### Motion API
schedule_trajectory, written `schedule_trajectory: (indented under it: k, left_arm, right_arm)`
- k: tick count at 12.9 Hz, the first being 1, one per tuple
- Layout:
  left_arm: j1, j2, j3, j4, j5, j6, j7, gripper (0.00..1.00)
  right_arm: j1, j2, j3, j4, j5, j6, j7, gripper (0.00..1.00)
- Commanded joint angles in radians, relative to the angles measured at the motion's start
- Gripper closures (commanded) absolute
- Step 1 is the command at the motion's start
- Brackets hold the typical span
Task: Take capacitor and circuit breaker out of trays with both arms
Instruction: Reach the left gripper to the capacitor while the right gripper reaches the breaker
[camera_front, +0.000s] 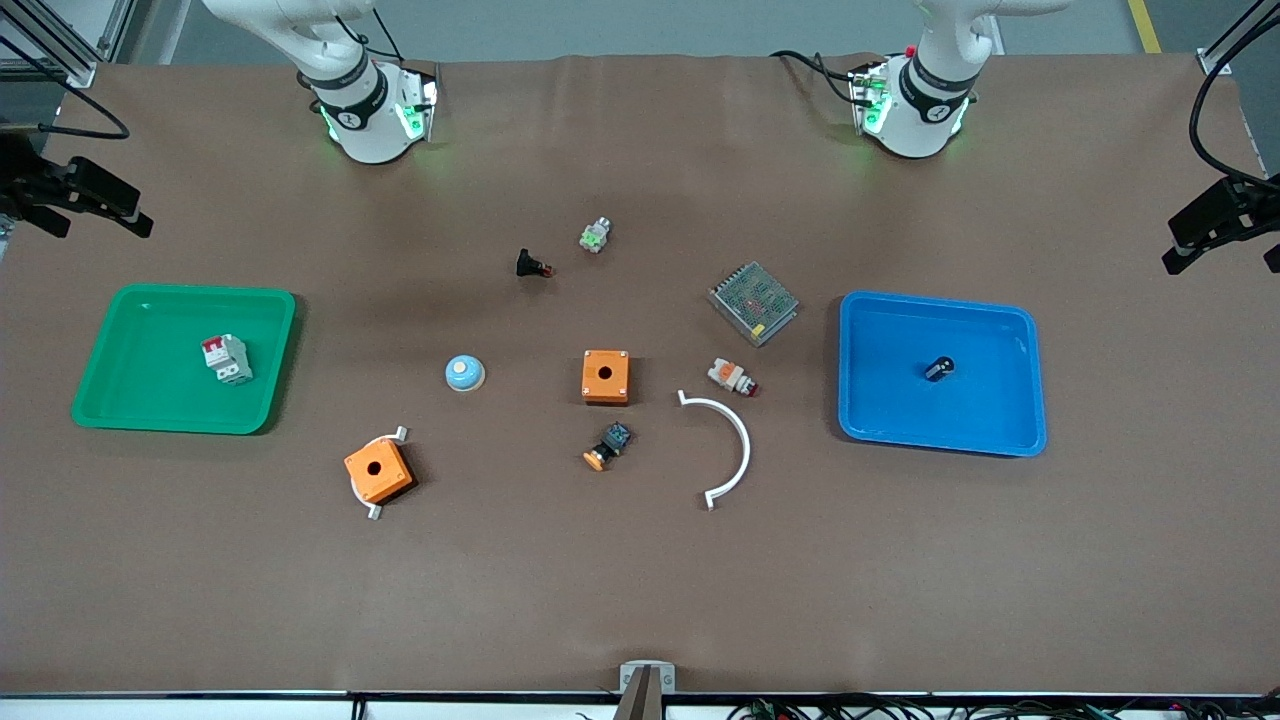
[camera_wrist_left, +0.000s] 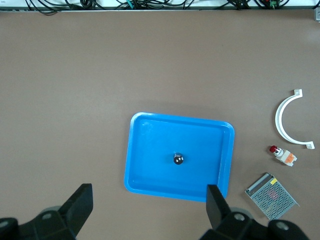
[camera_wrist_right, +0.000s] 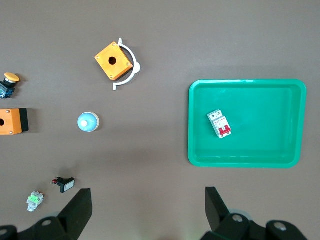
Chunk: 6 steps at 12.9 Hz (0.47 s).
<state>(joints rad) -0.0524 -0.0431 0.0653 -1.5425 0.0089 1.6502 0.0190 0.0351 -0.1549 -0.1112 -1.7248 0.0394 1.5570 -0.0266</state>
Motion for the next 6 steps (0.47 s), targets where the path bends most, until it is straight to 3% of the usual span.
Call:
schedule_trajectory:
  k: [1,6]
  left_arm:
    - [0.003,0.014,-0.002,0.029,0.006,-0.024,0.008,0.00]
    - [0.011,0.086,0.001,0.024,0.005,-0.068,-0.004,0.00]
  right_arm:
    - [-0.011,0.003,0.005,0.007,0.000,-0.009,-0.001,0.00]
    - [-0.011,0.006,0.005,0.004,0.000,-0.008,-0.003,0.00]
